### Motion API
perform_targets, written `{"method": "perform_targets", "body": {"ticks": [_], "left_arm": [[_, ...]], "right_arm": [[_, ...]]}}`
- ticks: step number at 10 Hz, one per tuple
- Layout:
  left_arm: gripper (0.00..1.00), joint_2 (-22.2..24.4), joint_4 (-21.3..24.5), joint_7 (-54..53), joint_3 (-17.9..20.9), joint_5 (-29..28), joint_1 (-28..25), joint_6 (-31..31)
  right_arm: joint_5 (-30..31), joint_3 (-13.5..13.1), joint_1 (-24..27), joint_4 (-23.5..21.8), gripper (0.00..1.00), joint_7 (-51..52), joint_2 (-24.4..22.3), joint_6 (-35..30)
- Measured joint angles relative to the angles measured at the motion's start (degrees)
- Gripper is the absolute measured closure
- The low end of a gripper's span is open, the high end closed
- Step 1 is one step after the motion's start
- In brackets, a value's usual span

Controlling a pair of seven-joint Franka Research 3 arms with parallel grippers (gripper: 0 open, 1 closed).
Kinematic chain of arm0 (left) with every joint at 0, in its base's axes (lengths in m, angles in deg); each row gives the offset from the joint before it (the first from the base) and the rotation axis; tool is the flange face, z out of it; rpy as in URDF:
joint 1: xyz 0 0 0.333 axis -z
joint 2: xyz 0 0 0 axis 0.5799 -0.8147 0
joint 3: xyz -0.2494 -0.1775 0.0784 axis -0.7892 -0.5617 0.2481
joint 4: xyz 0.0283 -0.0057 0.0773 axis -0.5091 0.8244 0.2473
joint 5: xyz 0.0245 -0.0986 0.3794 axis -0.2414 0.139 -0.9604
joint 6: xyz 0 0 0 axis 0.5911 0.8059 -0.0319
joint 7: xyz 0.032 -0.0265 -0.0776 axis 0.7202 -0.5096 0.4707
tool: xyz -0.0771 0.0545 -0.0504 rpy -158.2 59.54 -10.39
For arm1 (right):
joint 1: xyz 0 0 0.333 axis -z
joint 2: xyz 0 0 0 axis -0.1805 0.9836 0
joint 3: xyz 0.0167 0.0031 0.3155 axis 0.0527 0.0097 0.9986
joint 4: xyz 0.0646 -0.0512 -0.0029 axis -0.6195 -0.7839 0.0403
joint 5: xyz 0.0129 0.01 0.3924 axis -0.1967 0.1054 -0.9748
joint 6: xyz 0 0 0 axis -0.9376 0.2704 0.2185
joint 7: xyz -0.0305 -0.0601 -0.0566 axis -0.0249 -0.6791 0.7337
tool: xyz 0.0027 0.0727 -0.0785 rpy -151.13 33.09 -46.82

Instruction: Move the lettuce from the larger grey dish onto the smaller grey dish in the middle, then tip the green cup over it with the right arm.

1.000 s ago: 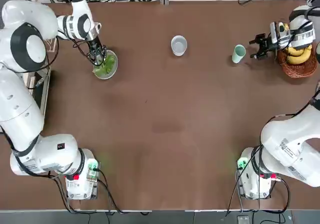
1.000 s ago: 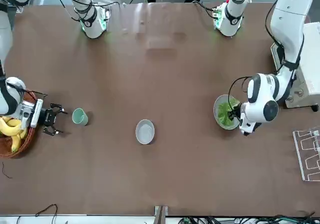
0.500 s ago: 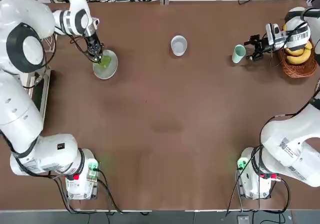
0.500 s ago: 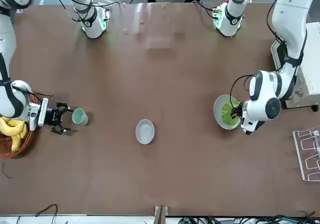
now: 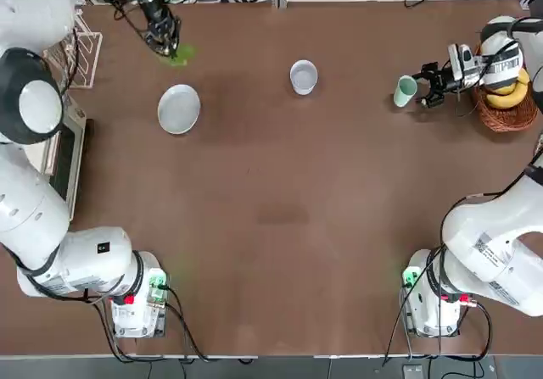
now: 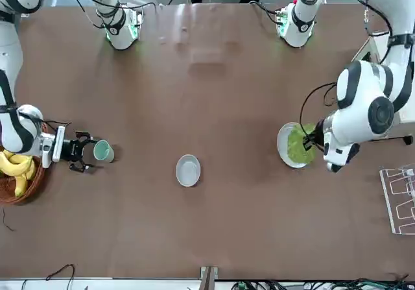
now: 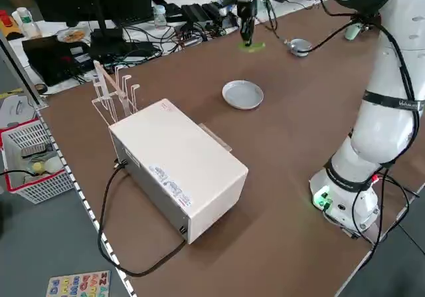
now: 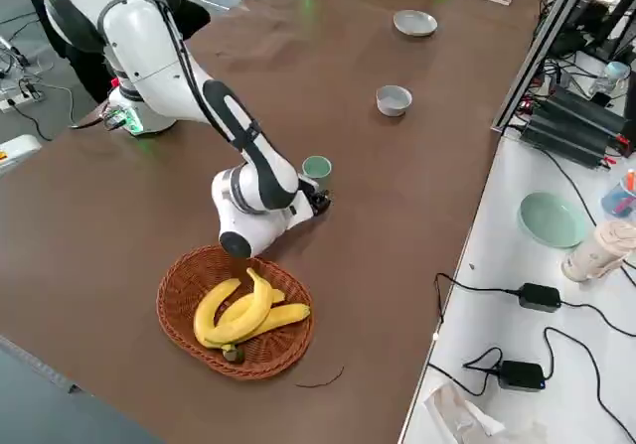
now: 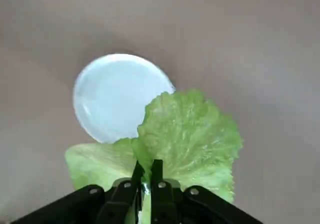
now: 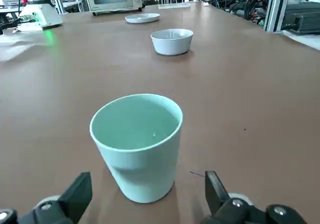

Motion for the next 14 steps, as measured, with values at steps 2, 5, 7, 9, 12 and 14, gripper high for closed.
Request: {"method": "perform_targets", "body": {"ticks": [2, 5, 7, 9, 12, 14], "left_arm": [[0.92, -2.73, -4.98, 2.99, -2.69, 0.16, 4.68, -0.02], [0.92, -15.74, -18.27, 15.06, -2.28, -3.47, 18.01, -2.47], [0.92, -21.74, -21.93, 19.48, -0.13, -4.84, 26.25, -9.46], [0.92, -24.44, -22.8, 21.81, 7.16, -4.86, 35.89, -18.92], [0.92, -29.66, -26.46, 26.96, 12.06, -4.86, 43.7, -29.33], [0.92, -32.31, -27.62, 27.12, 12.41, -4.86, 43.72, -34.31]], "right_arm": [[-1.42, 0.22, -0.06, -0.04, 0.0, 0.08, 0.33, 0.45], [-1.83, 0.72, -0.75, -0.05, 0.0, 0.19, 1.09, 1.24], [-1.88, 1.17, -1.0, -0.15, 0.0, 0.34, 1.22, 1.09], [-1.88, 1.33, -1.02, -0.73, 0.0, 0.69, 1.29, 0.83], [-1.88, 1.37, -1.06, -1.02, 0.06, 0.89, 1.35, 0.73], [-1.88, 1.57, -1.13, -1.14, 0.13, 0.95, 1.56, 0.75]]}}
